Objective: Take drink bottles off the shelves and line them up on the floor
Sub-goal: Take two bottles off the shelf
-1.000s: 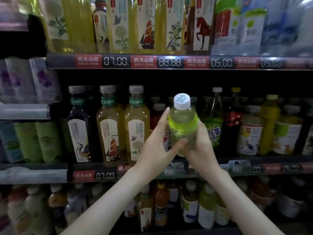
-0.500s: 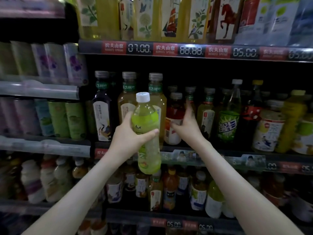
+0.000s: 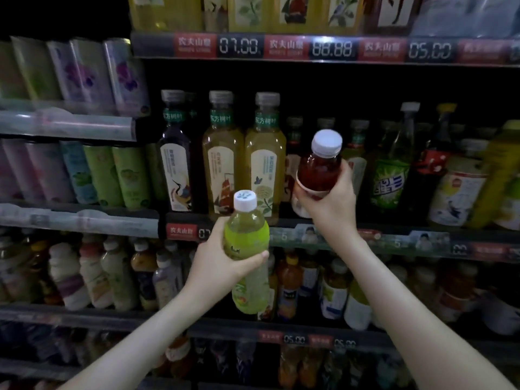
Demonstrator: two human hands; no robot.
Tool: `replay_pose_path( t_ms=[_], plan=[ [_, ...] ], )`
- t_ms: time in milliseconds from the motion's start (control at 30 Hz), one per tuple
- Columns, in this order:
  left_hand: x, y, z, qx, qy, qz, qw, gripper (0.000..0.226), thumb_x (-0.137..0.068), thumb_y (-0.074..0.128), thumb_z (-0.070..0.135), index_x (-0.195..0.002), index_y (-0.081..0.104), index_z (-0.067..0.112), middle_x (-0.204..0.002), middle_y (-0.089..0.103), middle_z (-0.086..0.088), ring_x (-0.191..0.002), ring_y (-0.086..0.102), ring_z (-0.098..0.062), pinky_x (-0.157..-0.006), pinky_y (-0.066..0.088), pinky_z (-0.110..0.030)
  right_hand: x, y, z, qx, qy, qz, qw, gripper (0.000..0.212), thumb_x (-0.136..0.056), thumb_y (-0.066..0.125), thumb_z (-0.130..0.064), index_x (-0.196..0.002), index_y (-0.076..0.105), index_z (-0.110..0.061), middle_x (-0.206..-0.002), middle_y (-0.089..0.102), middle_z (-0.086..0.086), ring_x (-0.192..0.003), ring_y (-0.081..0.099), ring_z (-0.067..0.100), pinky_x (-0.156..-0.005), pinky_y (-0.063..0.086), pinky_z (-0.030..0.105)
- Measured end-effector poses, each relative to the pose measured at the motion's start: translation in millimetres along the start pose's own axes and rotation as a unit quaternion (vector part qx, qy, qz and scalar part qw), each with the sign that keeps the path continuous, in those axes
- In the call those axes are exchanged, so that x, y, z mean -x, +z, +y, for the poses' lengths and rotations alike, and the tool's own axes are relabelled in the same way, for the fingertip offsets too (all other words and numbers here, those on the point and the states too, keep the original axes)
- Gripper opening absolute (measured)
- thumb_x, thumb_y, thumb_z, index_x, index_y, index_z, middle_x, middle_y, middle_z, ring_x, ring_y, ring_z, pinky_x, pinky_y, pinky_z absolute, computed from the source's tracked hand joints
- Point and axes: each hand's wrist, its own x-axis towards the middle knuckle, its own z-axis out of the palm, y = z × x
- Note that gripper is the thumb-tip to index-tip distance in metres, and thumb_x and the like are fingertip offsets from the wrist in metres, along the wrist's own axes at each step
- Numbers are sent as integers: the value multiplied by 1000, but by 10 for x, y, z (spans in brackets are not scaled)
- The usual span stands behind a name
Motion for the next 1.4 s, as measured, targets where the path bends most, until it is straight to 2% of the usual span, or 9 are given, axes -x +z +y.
replay_pose_path(
  t_ms=[67,200,367,533,667,833,967,1167,1400],
  plan=[
    [124,125,-107,16,-19,-39,999,53,-68,84,35,-110,52,41,-99,67,19,-89,61,10,-74,49,-15,178,-164,-120,-6,-27,0,1000,76,-73,82,-23,-133,36,-21,-121,49,-13,-105,50,-7,-83,36,-2],
    [371,402,-350,51,-64,-101,992,50,-70,82,32,-110,53,37,-102,67,16,-91,62,7,-75,50,-17,661,-431,-189,-21,-6,-61,998,75,-69,85,-23,-125,36,-31,-117,52,-19,-109,52,-9,-88,41,5],
    [826,759,-653,27,-123,-136,983,53,-70,84,26,-109,50,40,-98,64,23,-88,57,18,-67,42,-1,1428,-600,308,-26,94,-165,982,64,-66,87,-19,-114,47,-31,-110,59,-17,-101,57,-11,-79,43,4],
    [1615,1218,-1339,-26,-215,-126,968,57,-67,84,32,-109,46,43,-97,63,25,-94,60,2,-76,44,-10,2436,-680,1353,1,224,-248,943,66,-57,91,-18,-107,49,-26,-105,63,-6,-93,61,-6,-77,46,11],
    [2520,1751,-2200,-55,-310,-98,944,62,-66,84,35,-117,46,35,-107,63,9,-105,58,-14,-81,41,-21,3583,-706,2289,19,324,-310,894,73,-56,92,-15,-112,45,-20,-106,60,-7,-95,60,2,-82,46,17],
    [3530,2367,-3371,-109,-365,-119,917,76,-60,74,46,-124,51,13,-114,54,2,-110,50,-21,-78,30,-18,5051,-672,3353,59,420,-333,842,64,-54,89,-13,-102,48,-16,-99,64,1,-89,64,16,-78,53,29],
    [4216,2841,-4509,-111,-419,-155,888,74,-67,85,25,-129,47,17,-123,55,-1,-108,56,-18,-80,37,-19,6228,-576,4232,79,468,-344,810,70,-57,88,-8,-106,41,-28,-95,64,-6,-82,64,11,-68,50,16],
    [5051,3508,-6073,-121,-435,-198,870,78,-63,85,32,-130,46,18,-115,52,9,-105,55,-11,-88,41,-23,7715,-352,5535,120,500,-337,788,67,-56,85,-30,-109,45,-28,-95,68,-1,-82,68,19,-74,56,43],
    [5504,4026,-7303,-126,-367,-285,877,77,-66,84,22,-131,46,6,-126,50,-8,-107,48,-12,-82,29,-7,8656,-107,6524,124,477,-264,829,65,-66,85,-12,-121,50,-12,-107,51,-12,-91,48,-6,-77,35,3]
  ],
)
